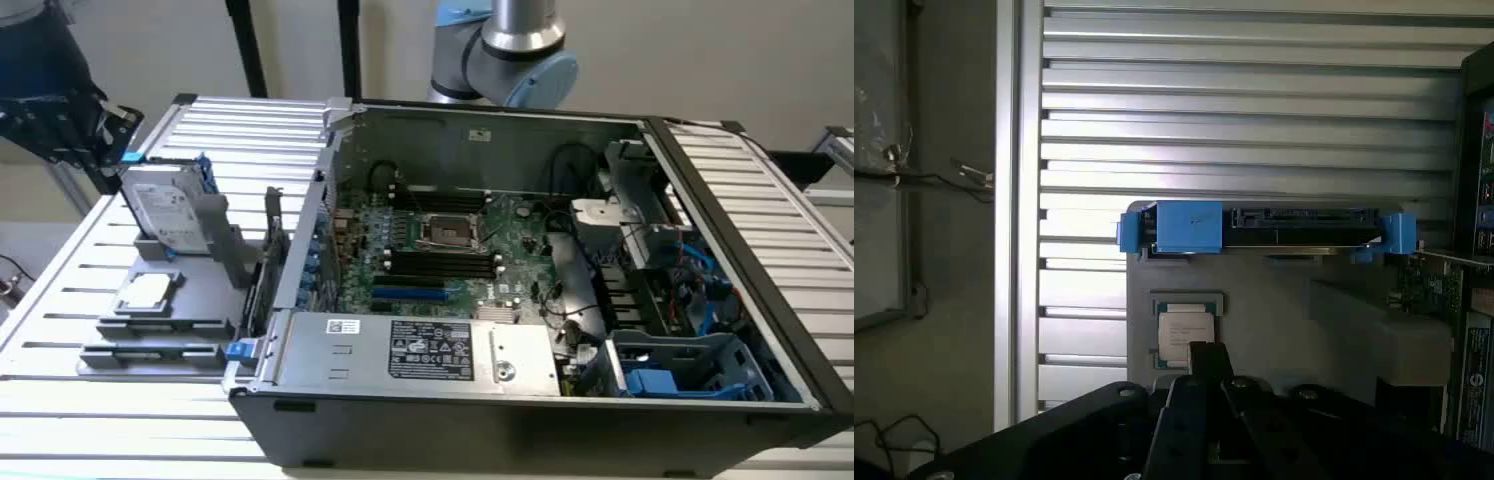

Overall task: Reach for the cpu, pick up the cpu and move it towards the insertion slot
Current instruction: 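Pick up the cpu and move it towards the insertion slot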

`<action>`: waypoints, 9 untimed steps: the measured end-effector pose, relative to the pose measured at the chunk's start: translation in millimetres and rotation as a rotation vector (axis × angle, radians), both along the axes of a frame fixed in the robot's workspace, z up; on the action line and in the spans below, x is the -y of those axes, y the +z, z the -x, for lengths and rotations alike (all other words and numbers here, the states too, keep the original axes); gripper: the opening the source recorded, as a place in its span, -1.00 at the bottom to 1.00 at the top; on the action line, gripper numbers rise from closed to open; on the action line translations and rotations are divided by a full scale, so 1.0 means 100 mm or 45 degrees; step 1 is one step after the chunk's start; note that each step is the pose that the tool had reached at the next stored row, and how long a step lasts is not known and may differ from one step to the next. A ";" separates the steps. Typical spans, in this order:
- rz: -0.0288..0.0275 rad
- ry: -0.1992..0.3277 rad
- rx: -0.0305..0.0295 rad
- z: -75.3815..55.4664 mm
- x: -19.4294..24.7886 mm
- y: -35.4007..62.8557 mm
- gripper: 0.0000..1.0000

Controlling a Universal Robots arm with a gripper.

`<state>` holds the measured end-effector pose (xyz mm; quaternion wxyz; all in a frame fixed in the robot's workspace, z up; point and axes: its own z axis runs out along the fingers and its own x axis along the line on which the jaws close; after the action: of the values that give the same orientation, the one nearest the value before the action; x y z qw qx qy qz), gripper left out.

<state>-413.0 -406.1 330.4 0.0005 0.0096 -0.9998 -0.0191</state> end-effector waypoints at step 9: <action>0.0000 0.000 0.0001 0.00 0.000 0.000 -0.79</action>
<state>-413.0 -406.1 330.4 0.0004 0.0096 -0.9998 -0.0191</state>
